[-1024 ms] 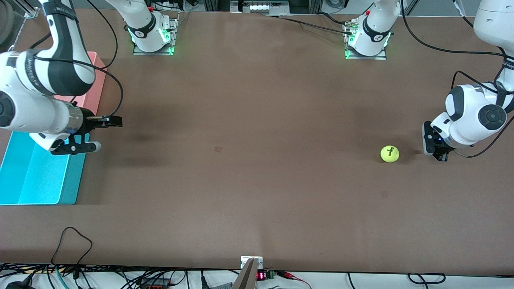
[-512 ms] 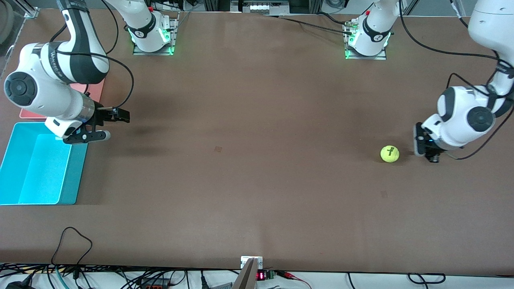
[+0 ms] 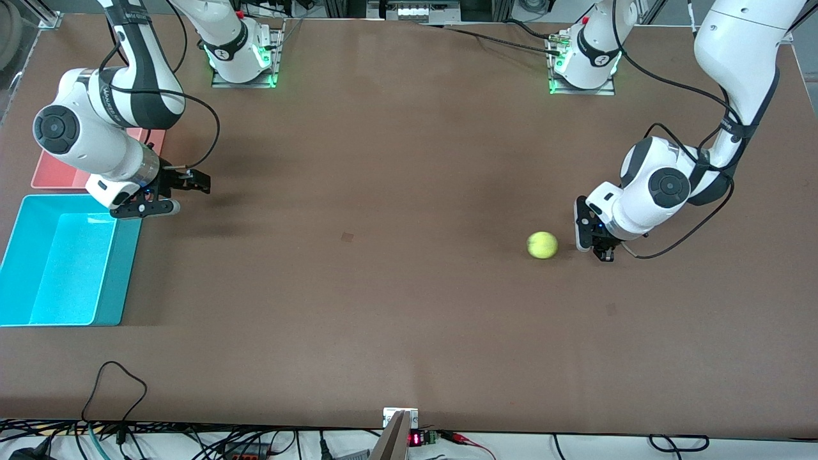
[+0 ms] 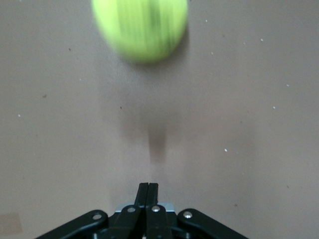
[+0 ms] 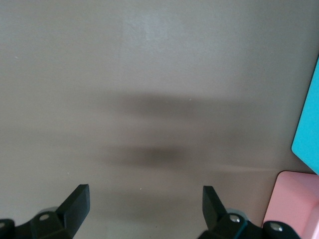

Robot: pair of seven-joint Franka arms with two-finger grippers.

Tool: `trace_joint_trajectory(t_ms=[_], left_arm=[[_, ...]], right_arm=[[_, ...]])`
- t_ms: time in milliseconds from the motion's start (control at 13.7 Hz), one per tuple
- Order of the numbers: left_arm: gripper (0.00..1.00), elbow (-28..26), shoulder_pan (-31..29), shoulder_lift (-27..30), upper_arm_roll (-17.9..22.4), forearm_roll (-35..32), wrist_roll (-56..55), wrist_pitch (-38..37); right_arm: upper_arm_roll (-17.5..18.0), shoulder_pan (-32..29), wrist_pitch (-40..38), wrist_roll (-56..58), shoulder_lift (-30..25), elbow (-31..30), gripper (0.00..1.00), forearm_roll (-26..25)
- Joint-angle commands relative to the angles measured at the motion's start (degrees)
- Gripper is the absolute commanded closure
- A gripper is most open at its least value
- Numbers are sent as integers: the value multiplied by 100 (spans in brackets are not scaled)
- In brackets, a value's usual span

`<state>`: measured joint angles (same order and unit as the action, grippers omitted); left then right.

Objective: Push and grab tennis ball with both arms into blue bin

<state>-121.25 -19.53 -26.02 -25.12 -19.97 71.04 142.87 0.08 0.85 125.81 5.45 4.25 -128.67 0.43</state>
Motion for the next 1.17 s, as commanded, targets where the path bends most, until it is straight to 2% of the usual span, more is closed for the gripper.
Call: trace_joint_trajectory(t_ms=[0, 73, 439, 512, 659, 805, 878, 951, 1024, 1098], left_arm=[[100, 5, -340, 132, -37, -113, 164, -206], [100, -4, -367, 228, -28, -113, 208, -241], [97, 163, -710, 886, -55, -8, 77, -1479], [92, 163, -710, 1045, -55, 62, -141, -1698], [92, 347, -710, 1195, -55, 98, -825, -2207], [86, 732, -692, 1275, -98, 324, -1511, -3120], [76, 987, -701, 1275, -159, 562, -1775, -3568], [59, 1285, -692, 1258, -169, 686, -2117, -4016], [47, 1497, -666, 1240, -169, 704, -2399, -4282], [11, 1569, -657, 1231, -169, 731, -2628, -4441]], right_arm=[[36, -129, 155, 114, -100, -185, 0, -25], [36, -129, 163, 114, -74, -185, 0, -25], [18, -261, 155, -227, -12, -194, 0, -8], [18, -270, 146, -263, 23, -194, 0, -8], [9, -340, 137, -238, 93, -220, 0, -16], [9, -393, 137, -211, 173, -220, 0, -25], [9, -419, 146, -202, 182, -220, 0, -25], [9, -437, 137, -202, 190, -220, 0, -25], [9, -463, 128, -193, 217, -220, 0, -25], [9, -463, 146, -185, 243, -220, 0, -25]])
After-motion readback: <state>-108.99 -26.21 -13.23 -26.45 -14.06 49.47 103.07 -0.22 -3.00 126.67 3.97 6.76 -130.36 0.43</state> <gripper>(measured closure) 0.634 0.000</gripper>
